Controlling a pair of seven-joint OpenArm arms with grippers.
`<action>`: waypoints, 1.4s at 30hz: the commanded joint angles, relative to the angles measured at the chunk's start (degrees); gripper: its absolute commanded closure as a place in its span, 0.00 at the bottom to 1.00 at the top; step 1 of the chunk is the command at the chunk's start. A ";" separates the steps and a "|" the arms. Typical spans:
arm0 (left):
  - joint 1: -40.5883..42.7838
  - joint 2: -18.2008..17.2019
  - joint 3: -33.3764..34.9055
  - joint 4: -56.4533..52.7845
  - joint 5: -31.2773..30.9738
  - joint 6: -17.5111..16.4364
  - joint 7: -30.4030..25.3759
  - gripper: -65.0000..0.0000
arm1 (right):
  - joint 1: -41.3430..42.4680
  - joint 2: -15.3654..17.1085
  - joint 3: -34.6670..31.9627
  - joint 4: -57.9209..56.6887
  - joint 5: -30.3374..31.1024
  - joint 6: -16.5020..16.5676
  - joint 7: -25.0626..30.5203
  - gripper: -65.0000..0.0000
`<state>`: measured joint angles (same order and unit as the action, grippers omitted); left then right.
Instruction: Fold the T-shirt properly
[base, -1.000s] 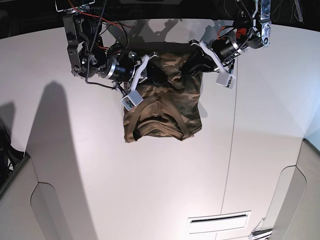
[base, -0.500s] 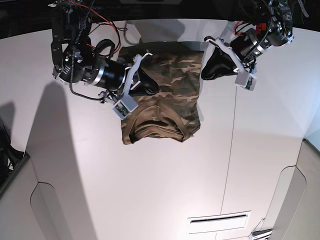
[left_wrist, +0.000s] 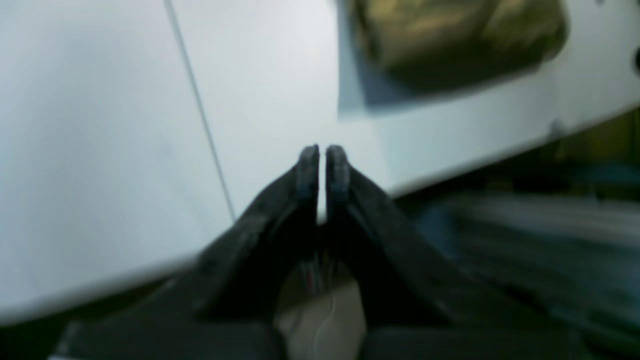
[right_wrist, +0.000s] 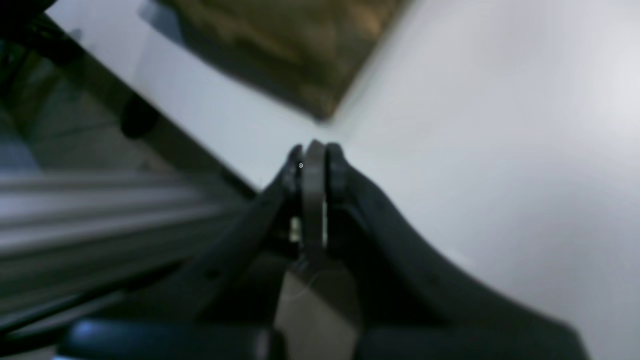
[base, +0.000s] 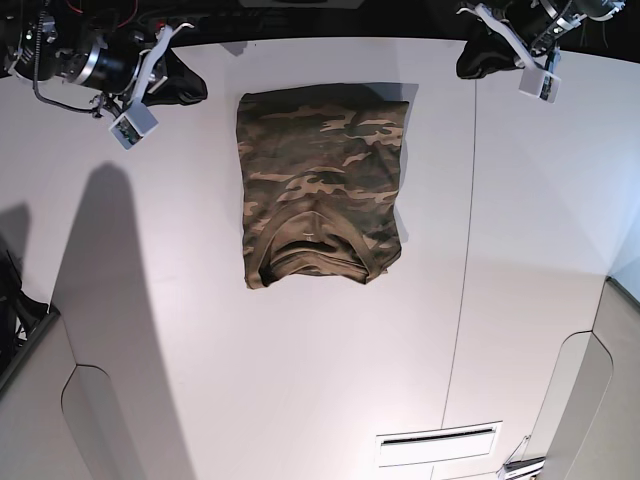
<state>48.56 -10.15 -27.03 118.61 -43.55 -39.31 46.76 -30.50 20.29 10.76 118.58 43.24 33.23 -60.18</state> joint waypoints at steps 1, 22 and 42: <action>1.81 -0.24 -0.37 0.90 0.48 -0.37 -0.44 0.94 | -1.64 0.76 0.79 1.05 2.78 0.44 -0.33 1.00; 8.83 -9.33 15.13 -22.43 18.84 12.90 -0.44 0.94 | -14.29 0.81 1.60 -13.53 -5.97 -2.58 -5.01 1.00; -5.25 -8.37 26.75 -41.75 24.48 14.67 -4.07 0.94 | -11.02 0.79 1.53 -38.91 -18.82 -9.14 5.09 1.00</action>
<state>42.50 -18.15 -0.23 76.36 -18.94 -24.43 42.70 -41.12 20.49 11.99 79.18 24.25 23.99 -54.89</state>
